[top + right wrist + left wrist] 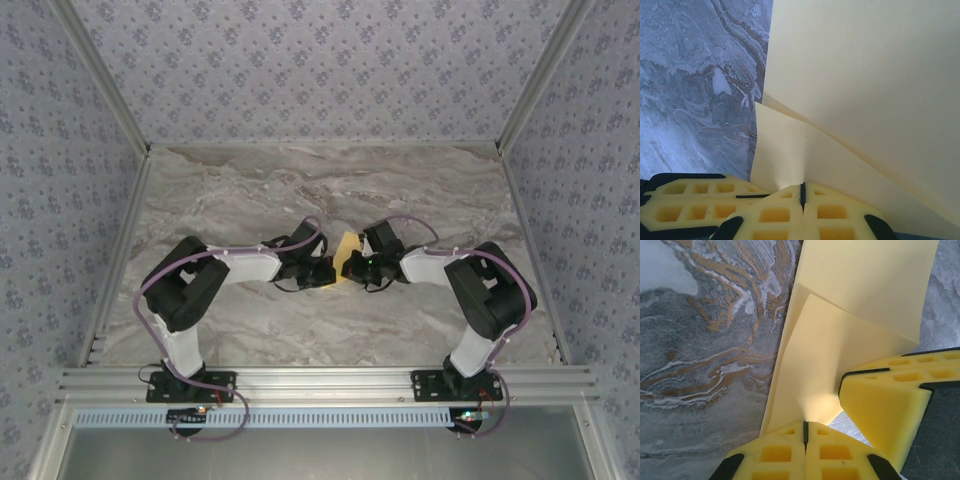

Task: Fold a paper plane with a square sheet of paper (pick it up from the middle)
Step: Third fold the triangle at the center of the table.

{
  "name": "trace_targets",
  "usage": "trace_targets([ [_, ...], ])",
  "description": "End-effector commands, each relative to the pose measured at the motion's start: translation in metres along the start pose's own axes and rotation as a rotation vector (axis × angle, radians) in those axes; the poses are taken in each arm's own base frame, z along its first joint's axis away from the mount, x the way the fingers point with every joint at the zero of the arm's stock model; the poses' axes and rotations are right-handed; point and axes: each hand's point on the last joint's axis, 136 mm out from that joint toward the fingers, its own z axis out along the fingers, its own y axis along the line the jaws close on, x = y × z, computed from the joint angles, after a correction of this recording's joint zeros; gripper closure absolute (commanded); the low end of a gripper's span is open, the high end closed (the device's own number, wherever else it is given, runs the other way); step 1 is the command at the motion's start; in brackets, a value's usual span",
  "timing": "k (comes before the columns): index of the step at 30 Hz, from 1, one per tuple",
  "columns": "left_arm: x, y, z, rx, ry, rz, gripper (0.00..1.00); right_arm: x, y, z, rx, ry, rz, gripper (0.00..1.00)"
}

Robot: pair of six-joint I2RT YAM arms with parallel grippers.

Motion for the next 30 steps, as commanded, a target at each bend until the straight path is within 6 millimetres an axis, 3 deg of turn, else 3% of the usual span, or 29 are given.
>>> trace_targets([
  [1, 0.013, 0.013, -0.001, -0.046, 0.035, -0.008, 1.00, -0.001, 0.014, -0.002, -0.044, -0.007, -0.020, 1.00],
  [5, 0.013, 0.015, 0.000, -0.055, 0.036, -0.010, 1.00, 0.004, 0.021, 0.000, -0.049, 0.008, -0.035, 1.00],
  [12, 0.014, 0.019, 0.000, -0.073, 0.037, -0.019, 1.00, 0.015, -0.001, 0.008, 0.007, 0.029, 0.019, 1.00],
  [17, 0.014, 0.025, -0.001, -0.097, 0.037, -0.036, 1.00, 0.020, -0.033, 0.005, 0.084, 0.027, 0.060, 1.00],
  [25, 0.020, 0.031, 0.004, -0.112, 0.063, -0.055, 1.00, -0.008, -0.073, -0.030, 0.147, -0.072, 0.110, 1.00],
  [30, 0.018, 0.028, 0.004, -0.104, 0.065, -0.044, 1.00, -0.028, -0.081, -0.055, 0.148, -0.136, 0.140, 1.00],
])
